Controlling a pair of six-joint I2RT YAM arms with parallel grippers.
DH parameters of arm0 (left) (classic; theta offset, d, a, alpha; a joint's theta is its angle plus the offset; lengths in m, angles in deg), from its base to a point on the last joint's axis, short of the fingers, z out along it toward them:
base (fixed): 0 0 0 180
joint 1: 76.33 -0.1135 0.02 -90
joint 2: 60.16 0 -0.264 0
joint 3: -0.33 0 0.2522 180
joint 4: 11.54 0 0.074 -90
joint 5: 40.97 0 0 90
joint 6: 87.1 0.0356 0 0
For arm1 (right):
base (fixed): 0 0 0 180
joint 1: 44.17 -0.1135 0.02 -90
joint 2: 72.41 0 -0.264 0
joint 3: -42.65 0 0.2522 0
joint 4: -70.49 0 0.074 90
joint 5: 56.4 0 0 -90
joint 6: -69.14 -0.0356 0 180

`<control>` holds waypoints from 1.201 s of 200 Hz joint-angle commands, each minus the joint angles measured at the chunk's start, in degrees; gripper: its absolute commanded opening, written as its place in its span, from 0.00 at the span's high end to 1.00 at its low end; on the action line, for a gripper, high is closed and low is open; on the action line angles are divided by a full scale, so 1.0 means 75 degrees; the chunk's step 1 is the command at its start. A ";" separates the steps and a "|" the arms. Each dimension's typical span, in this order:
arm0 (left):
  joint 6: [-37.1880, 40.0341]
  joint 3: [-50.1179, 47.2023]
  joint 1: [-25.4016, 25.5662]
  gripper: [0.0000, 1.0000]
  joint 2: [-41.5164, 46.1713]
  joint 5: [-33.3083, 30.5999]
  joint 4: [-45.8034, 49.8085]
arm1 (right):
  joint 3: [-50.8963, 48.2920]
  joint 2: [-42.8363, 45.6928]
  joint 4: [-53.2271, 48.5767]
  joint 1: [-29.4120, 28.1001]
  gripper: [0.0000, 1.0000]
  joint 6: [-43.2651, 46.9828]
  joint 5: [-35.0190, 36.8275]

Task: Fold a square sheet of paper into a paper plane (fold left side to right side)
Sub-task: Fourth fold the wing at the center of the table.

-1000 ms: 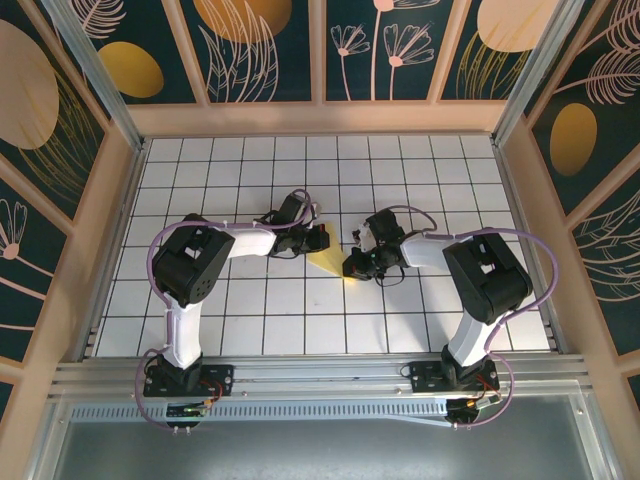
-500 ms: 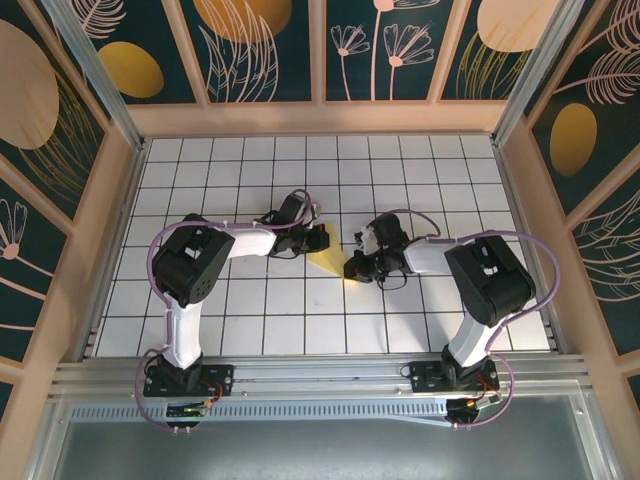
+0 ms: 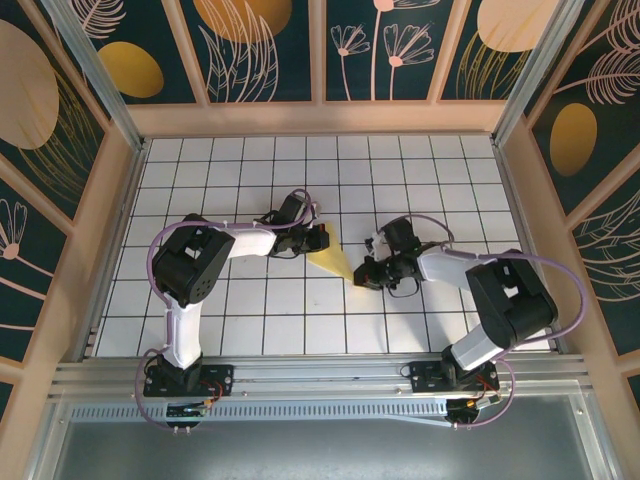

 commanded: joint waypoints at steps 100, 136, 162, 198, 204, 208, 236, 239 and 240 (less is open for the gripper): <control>-0.0047 -0.0129 -0.0039 1.00 -0.0081 -0.0298 0.0418 | 0.1710 -0.1836 0.1245 -0.0240 1.00 -0.0462 0.0034; -0.0061 -0.0118 -0.0038 1.00 -0.0103 -0.0275 0.0419 | 0.1864 -0.2181 0.1183 -0.0342 1.00 -0.0375 0.0034; -0.0064 -0.0105 -0.0039 1.00 -0.0121 -0.0287 0.0436 | 0.1863 -0.2358 0.1130 -0.0354 1.00 -0.0316 0.0092; -0.0096 -0.0094 -0.0038 1.00 -0.0130 -0.0329 0.0477 | 0.1753 -0.2498 0.0858 -0.0355 1.00 -0.0146 0.0331; -0.0101 -0.0094 -0.0038 1.00 -0.0133 -0.0334 0.0483 | 0.1728 -0.2503 0.0786 -0.0348 1.00 -0.0114 0.0358; -0.0112 -0.0094 -0.0039 1.00 -0.0133 -0.0342 0.0488 | 0.1708 -0.2511 0.0739 -0.0354 1.00 -0.0091 0.0382; -0.0131 -0.0094 -0.0038 1.00 -0.0143 -0.0380 0.0512 | 0.1386 -0.2315 0.0646 -0.0355 1.00 -0.0075 0.0351; -0.0143 -0.0094 -0.0040 1.00 -0.0144 -0.0391 0.0518 | 0.1354 -0.2274 0.0638 -0.0355 1.00 -0.0075 0.0351; -0.0139 -0.0094 -0.0039 1.00 -0.0144 -0.0397 0.0521 | 0.1342 -0.2260 0.0638 -0.0355 1.00 -0.0075 0.0351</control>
